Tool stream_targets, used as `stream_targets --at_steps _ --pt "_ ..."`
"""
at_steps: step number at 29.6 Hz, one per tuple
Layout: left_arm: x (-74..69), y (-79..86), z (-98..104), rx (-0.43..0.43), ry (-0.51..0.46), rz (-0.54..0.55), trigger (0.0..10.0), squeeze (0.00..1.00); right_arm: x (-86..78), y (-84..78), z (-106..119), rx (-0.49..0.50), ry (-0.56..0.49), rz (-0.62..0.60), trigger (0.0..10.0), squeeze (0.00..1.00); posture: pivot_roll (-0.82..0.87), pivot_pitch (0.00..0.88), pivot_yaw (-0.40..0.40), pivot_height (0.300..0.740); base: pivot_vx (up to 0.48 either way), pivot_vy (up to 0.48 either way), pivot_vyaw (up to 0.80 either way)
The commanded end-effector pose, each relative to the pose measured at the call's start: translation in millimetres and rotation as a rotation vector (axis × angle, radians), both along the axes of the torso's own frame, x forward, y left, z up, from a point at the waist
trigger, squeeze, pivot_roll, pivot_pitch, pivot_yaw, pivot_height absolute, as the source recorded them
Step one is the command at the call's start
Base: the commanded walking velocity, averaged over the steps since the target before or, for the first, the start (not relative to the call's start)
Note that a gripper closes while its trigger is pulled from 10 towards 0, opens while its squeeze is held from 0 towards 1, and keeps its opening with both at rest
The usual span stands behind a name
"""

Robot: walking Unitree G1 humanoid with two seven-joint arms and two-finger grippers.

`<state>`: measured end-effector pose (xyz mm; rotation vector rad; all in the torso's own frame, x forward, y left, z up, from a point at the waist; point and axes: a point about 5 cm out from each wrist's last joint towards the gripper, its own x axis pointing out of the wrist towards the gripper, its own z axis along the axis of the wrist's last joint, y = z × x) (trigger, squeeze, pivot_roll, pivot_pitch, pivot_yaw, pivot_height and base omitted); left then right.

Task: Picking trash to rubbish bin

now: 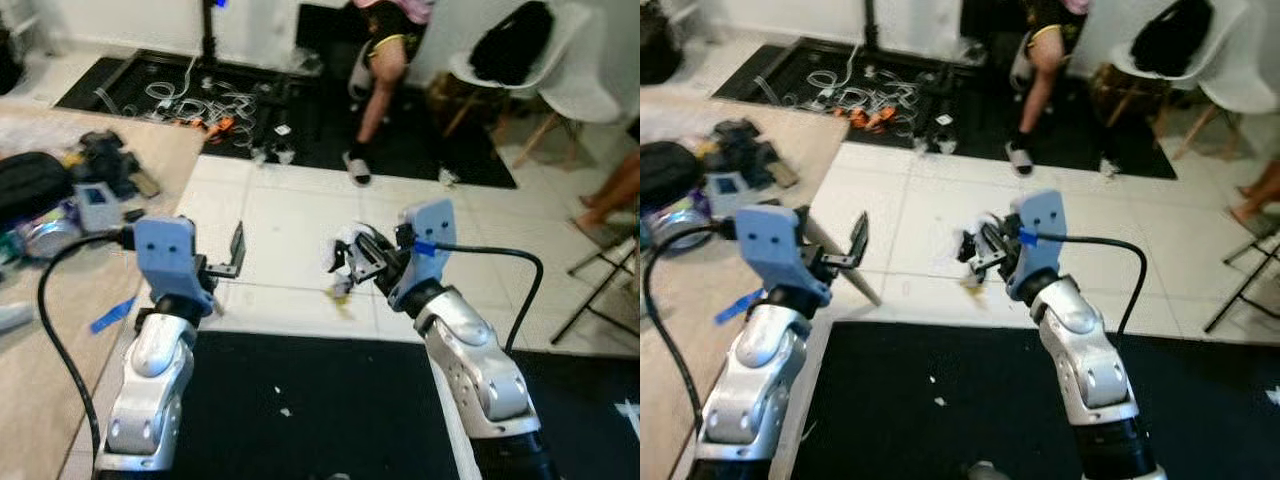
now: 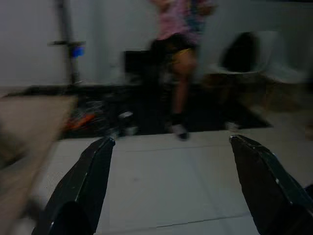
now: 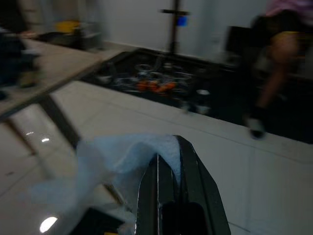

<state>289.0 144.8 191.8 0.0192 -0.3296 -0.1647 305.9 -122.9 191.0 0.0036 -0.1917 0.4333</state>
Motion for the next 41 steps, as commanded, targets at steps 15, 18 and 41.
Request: stream_targets --at_steps 15,18,41 --pt "12.0 -9.8 -20.8 0.083 0.096 -0.126 10.0 0.00 -13.8 -13.2 -30.8 0.015 0.042 -0.130 10.0 0.00 0.01 0.126 0.133 0.740 0.000 0.000 -0.80" --pt "13.8 -11.5 -21.2 0.082 0.100 -0.135 10.0 0.00 -16.3 -15.6 -35.1 0.015 0.048 -0.142 10.0 0.00 0.01 0.130 0.140 0.740 0.000 0.000 -0.80" --pt "12.2 7.4 -33.1 -0.032 0.174 -0.046 10.0 0.00 -17.5 -10.0 -48.0 -0.002 0.075 -0.109 10.0 0.00 0.03 0.144 0.087 0.740 0.000 0.000 -0.80"
